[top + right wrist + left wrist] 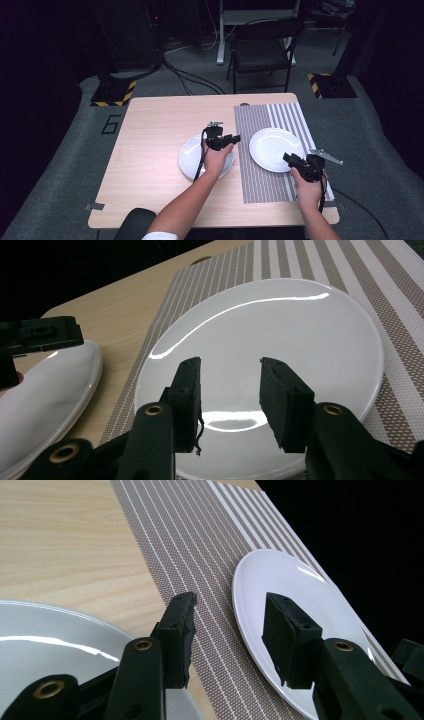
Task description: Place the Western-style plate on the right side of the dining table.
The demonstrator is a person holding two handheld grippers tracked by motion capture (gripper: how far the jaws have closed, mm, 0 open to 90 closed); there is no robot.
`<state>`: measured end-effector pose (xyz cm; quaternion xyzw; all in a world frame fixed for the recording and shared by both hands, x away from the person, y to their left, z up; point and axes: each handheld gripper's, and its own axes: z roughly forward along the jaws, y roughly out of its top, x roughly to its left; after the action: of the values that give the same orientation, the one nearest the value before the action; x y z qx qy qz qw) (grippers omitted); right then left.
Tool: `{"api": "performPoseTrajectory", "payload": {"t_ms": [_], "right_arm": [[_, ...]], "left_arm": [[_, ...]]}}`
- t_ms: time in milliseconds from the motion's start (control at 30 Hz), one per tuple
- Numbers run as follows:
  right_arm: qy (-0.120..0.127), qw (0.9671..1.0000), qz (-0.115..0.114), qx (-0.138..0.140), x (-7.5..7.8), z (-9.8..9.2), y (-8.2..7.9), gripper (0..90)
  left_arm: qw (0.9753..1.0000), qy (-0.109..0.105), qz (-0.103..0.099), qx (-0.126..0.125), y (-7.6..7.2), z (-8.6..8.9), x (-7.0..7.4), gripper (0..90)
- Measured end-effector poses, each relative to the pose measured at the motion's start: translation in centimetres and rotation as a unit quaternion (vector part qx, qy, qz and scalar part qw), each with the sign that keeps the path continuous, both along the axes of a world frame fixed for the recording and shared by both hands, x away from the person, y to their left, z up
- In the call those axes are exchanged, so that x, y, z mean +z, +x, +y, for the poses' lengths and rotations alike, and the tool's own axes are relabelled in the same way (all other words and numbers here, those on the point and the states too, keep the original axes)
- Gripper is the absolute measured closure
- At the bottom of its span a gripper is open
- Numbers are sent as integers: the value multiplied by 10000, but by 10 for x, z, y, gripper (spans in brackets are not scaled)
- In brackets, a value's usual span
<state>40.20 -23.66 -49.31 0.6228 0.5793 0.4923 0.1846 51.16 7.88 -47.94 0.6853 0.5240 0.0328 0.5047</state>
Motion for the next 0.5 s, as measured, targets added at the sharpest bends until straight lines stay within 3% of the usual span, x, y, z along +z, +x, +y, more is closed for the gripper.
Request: {"api": "performPoseTrajectory", "payload": {"t_ms": [267, 500], "right_arm": [[-39, 9996, -114, 263, 8, 15, -3, 589], [-170, 9976, -177, 641, 13, 35, -6, 583]], "left_arm": [[9997, 188, -165, -74, -7, 23, 8, 528], [9995, 236, -177, 128, -14, 54, 8, 518]]}}
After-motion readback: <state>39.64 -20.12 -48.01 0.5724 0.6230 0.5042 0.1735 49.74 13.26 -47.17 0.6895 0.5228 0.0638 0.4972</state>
